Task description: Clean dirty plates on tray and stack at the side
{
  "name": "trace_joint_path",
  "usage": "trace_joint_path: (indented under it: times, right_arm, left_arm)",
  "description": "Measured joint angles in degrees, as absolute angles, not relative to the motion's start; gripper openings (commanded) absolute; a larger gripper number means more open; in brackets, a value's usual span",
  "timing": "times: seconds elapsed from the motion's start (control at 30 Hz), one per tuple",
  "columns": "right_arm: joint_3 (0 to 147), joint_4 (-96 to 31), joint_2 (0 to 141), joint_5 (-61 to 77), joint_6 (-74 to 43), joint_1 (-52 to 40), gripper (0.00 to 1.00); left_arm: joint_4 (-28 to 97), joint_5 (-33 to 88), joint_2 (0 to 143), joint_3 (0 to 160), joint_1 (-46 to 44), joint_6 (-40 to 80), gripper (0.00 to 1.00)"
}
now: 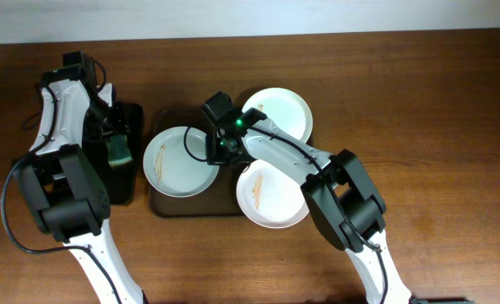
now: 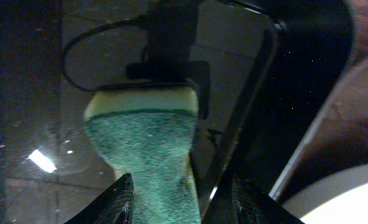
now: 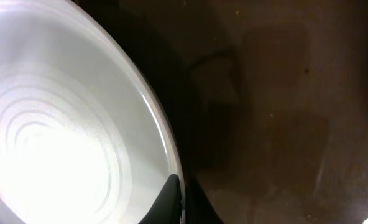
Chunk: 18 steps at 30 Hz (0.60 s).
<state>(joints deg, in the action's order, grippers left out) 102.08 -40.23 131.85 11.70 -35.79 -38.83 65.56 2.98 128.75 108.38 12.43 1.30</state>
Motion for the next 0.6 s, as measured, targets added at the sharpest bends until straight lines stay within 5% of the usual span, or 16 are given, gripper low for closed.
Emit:
trace_joint_path:
  times: [0.23, 0.53, 0.6]
  right_arm:
    - [102.08, -41.01, 131.85, 11.62, -35.75, -38.83, 0.04]
    - [102.08, -41.52, 131.85, 11.49, -35.77, -38.83, 0.04]
    - [102.08, -41.52, 131.85, 11.49, -35.77, -38.83, 0.04]
  left_arm:
    - [66.17, -0.86, 128.92, 108.38, 12.4, 3.07, 0.49]
    - [65.45, -2.63, 132.51, 108.38, 12.4, 3.97, 0.02]
    - [65.17, -2.7, 132.77, 108.38, 12.4, 4.19, 0.01]
